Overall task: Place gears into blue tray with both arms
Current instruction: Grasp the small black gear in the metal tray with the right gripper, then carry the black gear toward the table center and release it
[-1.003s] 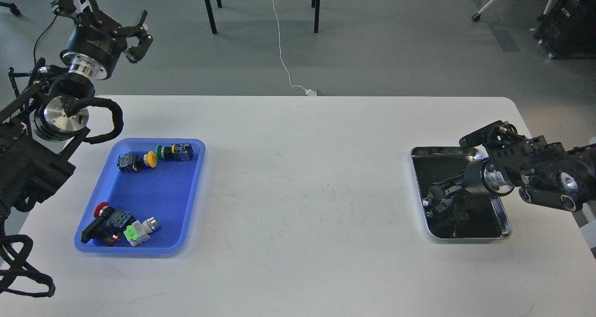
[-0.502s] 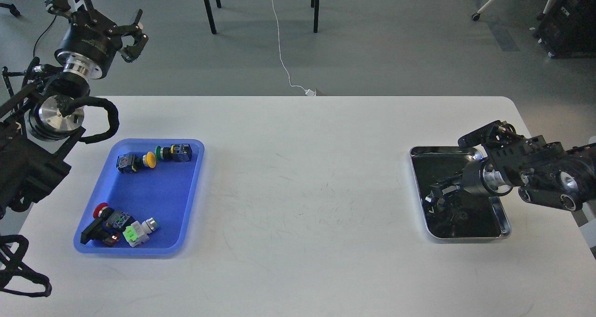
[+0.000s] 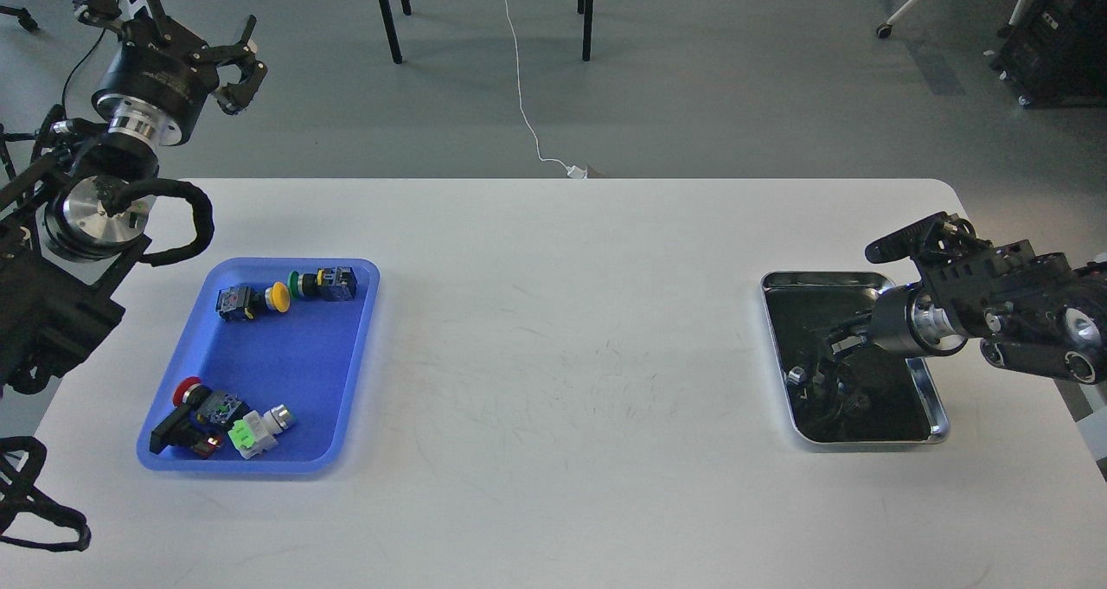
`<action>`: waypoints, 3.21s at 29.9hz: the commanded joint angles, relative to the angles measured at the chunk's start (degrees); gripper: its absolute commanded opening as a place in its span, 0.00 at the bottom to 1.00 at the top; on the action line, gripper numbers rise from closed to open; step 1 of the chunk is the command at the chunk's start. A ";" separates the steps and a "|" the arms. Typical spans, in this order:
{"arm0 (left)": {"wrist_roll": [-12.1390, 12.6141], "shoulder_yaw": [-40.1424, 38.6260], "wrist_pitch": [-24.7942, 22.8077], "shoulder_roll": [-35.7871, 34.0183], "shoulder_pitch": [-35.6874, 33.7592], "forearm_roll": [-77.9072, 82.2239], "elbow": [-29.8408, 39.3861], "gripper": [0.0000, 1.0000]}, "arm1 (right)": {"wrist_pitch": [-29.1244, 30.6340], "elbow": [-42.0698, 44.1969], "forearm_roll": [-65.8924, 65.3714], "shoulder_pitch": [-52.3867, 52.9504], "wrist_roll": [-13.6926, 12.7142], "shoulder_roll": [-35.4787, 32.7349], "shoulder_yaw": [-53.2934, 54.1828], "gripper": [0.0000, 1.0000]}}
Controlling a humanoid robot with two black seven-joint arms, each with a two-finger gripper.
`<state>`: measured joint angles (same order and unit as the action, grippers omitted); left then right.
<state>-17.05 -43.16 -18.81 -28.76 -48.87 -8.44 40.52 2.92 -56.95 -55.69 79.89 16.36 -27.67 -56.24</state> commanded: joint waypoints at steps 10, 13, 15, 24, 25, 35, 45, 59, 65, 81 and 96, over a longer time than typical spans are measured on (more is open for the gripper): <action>0.00 0.00 -0.09 -0.42 0.09 0.09 0.00 0.98 | 0.15 -3.78 -0.12 -0.26 -0.01 -0.19 -0.54 0.59; 0.00 0.09 -0.17 -1.03 0.18 0.00 0.00 0.98 | 0.15 -3.78 -0.21 -0.26 -0.01 -0.71 -0.71 0.57; 0.00 0.09 -0.17 -1.12 0.18 0.00 0.00 0.98 | 0.15 -3.78 -0.21 -0.26 -0.01 -0.72 -0.71 0.57; 0.00 0.09 -0.08 -1.29 0.09 0.00 0.00 0.98 | 0.15 -3.34 -0.30 -0.26 -0.01 -0.63 -0.71 0.43; 0.00 0.09 -0.17 -1.38 0.18 0.09 0.00 0.98 | 0.15 -3.17 -0.30 -0.26 -0.01 -0.63 -0.71 0.41; 0.00 0.09 -0.17 -1.47 0.18 0.00 0.00 0.98 | 0.15 -3.17 -0.21 0.44 -0.01 -0.72 -0.80 0.18; 0.00 0.09 -0.08 -1.47 0.09 0.09 0.00 0.98 | -0.11 -9.31 1.37 9.84 0.08 0.68 2.18 0.18; 0.09 0.27 0.09 -1.56 0.09 0.17 0.00 0.98 | -6.61 -9.42 16.92 7.04 3.77 20.98 6.23 0.18; 0.17 0.35 0.09 -2.00 0.18 0.26 0.00 0.98 | -6.70 -3.87 17.19 3.26 3.77 26.61 7.29 0.19; 0.52 0.35 0.00 -2.09 0.26 0.26 0.00 0.98 | -6.61 1.40 17.11 -1.67 3.86 27.67 6.67 0.42; 2.89 8.26 -3.33 -2.35 -2.10 2.71 2.28 0.98 | -6.09 1.15 17.54 -2.54 3.77 10.65 31.15 0.94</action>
<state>-15.68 -36.57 -20.82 -31.11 -49.65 -7.61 41.80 -3.55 -55.24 -38.16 78.87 19.91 -9.84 -34.66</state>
